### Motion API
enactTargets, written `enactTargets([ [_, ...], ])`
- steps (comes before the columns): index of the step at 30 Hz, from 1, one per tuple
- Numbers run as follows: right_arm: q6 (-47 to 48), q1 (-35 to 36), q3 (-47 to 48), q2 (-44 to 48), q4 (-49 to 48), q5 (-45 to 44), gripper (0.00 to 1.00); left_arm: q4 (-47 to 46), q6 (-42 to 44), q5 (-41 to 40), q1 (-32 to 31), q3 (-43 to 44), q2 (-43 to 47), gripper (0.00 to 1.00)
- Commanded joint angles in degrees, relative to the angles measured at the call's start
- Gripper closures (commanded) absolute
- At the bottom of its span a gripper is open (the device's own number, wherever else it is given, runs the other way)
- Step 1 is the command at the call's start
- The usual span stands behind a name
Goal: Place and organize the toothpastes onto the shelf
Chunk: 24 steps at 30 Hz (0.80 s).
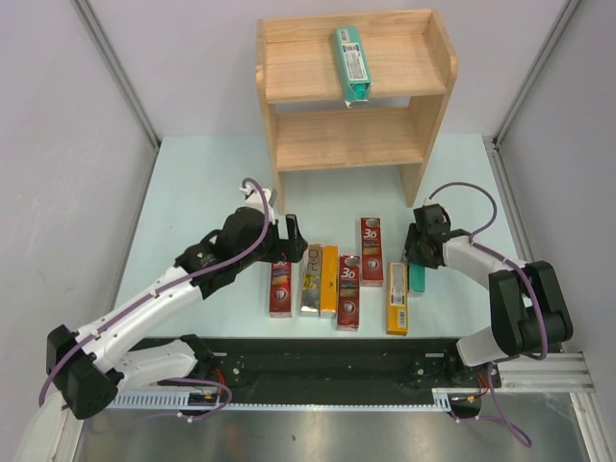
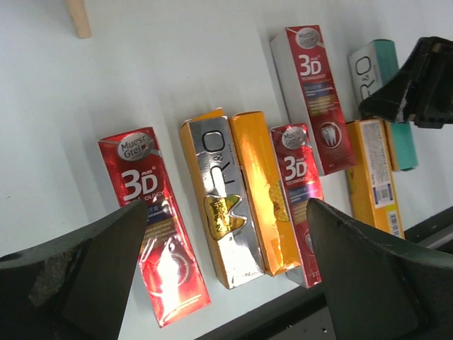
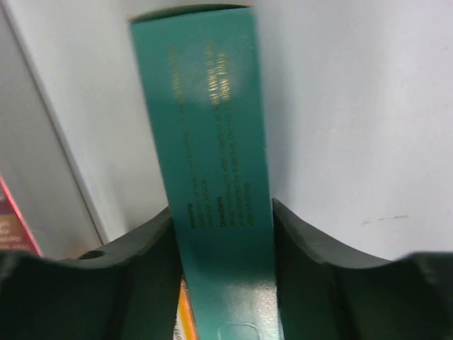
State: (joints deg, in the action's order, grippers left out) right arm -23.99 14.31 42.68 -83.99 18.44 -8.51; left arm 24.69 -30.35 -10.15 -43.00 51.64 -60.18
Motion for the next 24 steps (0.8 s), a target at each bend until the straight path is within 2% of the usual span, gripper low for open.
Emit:
enactTargets([
  [1, 0.1, 0.6, 0.8, 4.0, -1.5, 4.2, 0.55, -4.5, 1.4, 6.0, -0.2, -0.6, 0.1, 0.00],
  [3, 0.7, 0.5, 0.8, 6.7, -1.6, 6.0, 0.62, -7.0, 1.3, 8.1, -0.2, -1.2, -0.5, 0.00],
  [6, 0.8, 0.4, 0.9, 10.6, -1.4, 10.8, 0.66, -10.4, 0.7, 9.6, -0.2, -2.1, -1.8, 0.01],
  [9, 1.0, 0.4, 1.2, 13.5, -0.9, 13.5, 0.66, -12.8, 0.6, 13.1, -0.2, -2.7, -3.2, 0.01],
  [12, 1.7, 0.5, 1.3, 16.8, -2.3, 20.2, 0.66, -16.2, 0.6, 16.5, -0.2, -2.8, -5.2, 0.00],
  [19, 0.5, 0.9, 1.3, 21.7, -7.5, 43.6, 0.67, -26.3, -0.1, 23.0, 0.2, -3.6, -9.7, 0.00],
  [22, 0.2, 1.3, 1.2, 22.4, -10.3, 51.7, 0.66, -32.8, -1.6, 28.3, 1.8, -4.9, -10.7, 0.00],
  [24, 0.1, 2.3, 1.2, 22.3, -12.0, 56.8, 0.67, -42.4, -4.2, 35.9, 3.8, -6.5, -10.9, 0.00],
])
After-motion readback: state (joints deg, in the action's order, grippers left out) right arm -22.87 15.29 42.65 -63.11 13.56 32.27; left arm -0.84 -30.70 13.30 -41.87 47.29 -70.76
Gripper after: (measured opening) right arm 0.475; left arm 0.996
